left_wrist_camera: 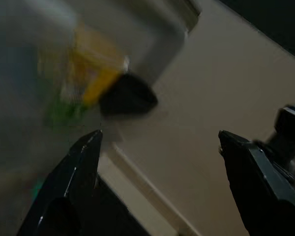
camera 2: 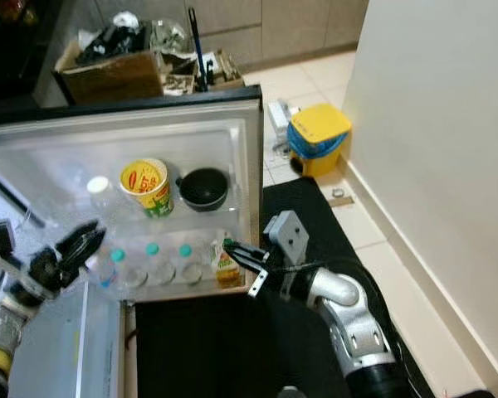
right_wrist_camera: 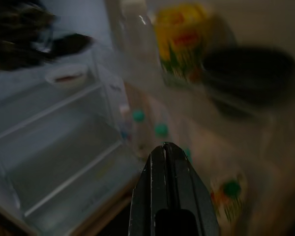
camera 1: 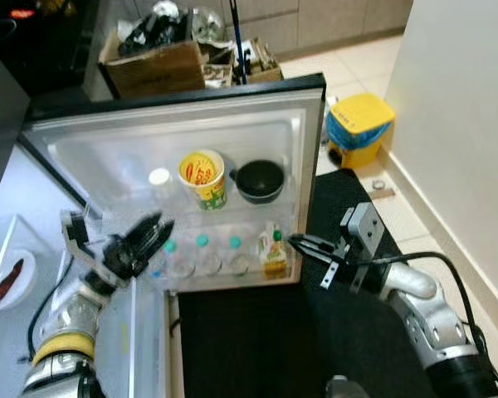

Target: Restocking fridge

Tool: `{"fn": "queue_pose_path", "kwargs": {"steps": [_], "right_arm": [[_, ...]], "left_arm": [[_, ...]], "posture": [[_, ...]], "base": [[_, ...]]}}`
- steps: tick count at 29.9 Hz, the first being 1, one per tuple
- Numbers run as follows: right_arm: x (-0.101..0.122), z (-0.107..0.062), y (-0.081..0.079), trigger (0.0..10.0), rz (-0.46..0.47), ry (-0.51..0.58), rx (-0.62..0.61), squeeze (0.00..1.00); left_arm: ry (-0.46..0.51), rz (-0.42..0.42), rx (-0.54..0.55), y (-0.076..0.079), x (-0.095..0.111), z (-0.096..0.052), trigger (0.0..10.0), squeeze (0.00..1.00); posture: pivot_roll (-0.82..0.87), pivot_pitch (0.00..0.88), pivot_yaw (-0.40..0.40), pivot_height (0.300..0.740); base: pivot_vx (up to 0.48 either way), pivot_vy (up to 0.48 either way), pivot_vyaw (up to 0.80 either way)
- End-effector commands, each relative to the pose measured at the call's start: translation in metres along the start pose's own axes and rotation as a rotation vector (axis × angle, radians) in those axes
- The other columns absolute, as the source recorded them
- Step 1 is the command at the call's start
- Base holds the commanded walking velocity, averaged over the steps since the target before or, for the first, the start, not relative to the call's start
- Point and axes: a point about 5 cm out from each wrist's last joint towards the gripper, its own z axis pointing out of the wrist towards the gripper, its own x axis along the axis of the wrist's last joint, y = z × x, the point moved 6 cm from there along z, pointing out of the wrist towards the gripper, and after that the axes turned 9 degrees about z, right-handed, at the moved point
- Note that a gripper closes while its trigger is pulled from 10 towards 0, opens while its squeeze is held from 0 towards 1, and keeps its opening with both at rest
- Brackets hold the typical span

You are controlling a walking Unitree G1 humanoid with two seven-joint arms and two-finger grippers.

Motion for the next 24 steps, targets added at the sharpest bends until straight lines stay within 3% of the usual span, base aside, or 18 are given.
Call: {"fn": "queue_pose_path", "kwargs": {"steps": [1, 6, 8, 12, 13, 16, 19, 21, 22, 24], "right_arm": [[-0.018, -0.005, 0.002, 10.0, 0.037, -0.033, -0.022, 0.0], [-0.026, -0.007, 0.001, 10.0, 0.069, -0.048, -0.017, 0.0], [-0.039, -0.01, -0.001, 10.0, 0.095, -0.086, -0.012, 0.0], [-0.058, -0.013, 0.003, 10.0, 0.131, -0.129, -0.042, 0.0], [-0.07, -0.016, 0.007, 10.0, 0.141, -0.163, -0.078, 0.0], [-0.079, -0.019, 0.01, 10.0, 0.146, -0.186, -0.102, 0.0], [-0.119, -0.042, 0.031, 10.0, 0.223, -0.28, -0.332, 0.0], [-0.141, -0.061, 0.04, 10.0, 0.285, -0.324, -0.482, 0.0], [-0.141, -0.061, 0.04, 10.0, 0.285, -0.324, -0.482, 0.0], [-0.159, -0.08, 0.043, 10.0, 0.344, -0.362, -0.59, 0.0]], "left_arm": [[-0.035, -0.062, 0.026, 0.003, -0.022, -0.011, 10.0, 0.0], [-0.037, -0.115, 0.055, 0.005, -0.033, -0.019, 10.0, 0.0], [-0.053, -0.185, 0.112, 0.007, -0.05, -0.032, 10.0, 0.0], [-0.139, -0.205, 0.227, 0.002, -0.077, -0.04, 10.0, 0.0], [-0.184, -0.203, 0.305, -0.003, -0.089, -0.045, 10.0, 0.0], [-0.214, -0.2, 0.356, -0.006, -0.096, -0.049, 10.0, 0.0], [-0.32, -0.153, 0.627, -0.026, -0.117, -0.069, 10.0, 0.0], [-0.368, -0.145, 0.708, -0.028, -0.127, -0.077, 10.0, 0.0], [-0.368, -0.145, 0.708, -0.028, -0.127, -0.077, 10.0, 0.0], [-0.432, -0.137, 0.748, -0.026, -0.14, -0.084, 10.0, 0.0]], "posture": [[-0.07, 0.085, 0.089, 0.74], [-0.07, 0.081, 0.078, 0.74], [-0.07, 0.079, 0.073, 0.74], [-0.07, 0.07, 0.065, 0.74], [-0.07, 0.07, 0.065, 0.74], [-0.07, 0.066, 0.062, 0.74], [-0.06, 0.053, 0.049, 0.74], [-0.06, 0.047, 0.048, 0.74], [-0.06, 0.047, 0.048, 0.74], [-0.06, 0.042, 0.049, 0.74]], "base": [[0.0, 0.0, 0.0], [0.0, 0.0, 0.0], [0.0, 0.0, 0.0], [0.0, 0.0, 0.0], [0.0, 0.0, 0.0], [0.0, 0.0, 0.0], [0.0, 0.0, 0.0], [0.0, 0.0, 0.0], [0.0, 0.0, 0.0], [0.0, 0.0, 0.0]]}}
